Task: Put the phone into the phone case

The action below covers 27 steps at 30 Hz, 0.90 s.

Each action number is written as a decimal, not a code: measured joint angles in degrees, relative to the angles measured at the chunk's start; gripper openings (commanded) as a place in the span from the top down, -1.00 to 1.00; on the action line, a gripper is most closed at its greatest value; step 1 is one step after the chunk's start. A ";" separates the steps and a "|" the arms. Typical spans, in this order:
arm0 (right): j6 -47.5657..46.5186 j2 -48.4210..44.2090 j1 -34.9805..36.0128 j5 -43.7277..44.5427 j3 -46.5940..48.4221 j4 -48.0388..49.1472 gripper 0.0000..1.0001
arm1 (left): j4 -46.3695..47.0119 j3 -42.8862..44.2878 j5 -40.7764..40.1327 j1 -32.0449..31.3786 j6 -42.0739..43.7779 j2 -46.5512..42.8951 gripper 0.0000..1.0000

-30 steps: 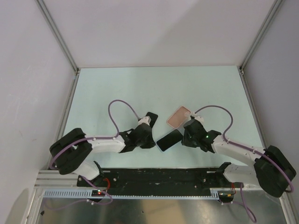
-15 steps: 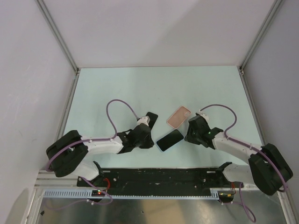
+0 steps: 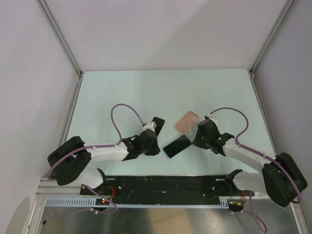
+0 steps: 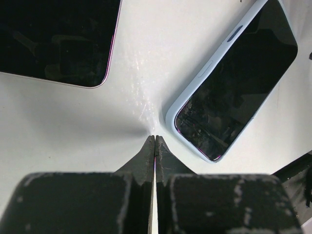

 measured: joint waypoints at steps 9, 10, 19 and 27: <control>-0.07 1.22 0.72 0.28 1.33 0.46 0.34 | -0.02 0.00 0.02 0.00 0.04 0.00 1.00; -0.04 2.29 0.92 0.28 1.70 0.59 0.34 | -0.02 0.00 0.02 0.00 0.04 0.00 1.00; -0.04 6.56 2.23 0.26 3.32 1.75 0.43 | -0.46 0.00 0.02 0.00 0.07 0.00 0.99; -0.04 7.58 3.87 1.99 4.37 0.87 0.50 | -1.31 0.17 0.02 0.00 0.50 -0.02 0.99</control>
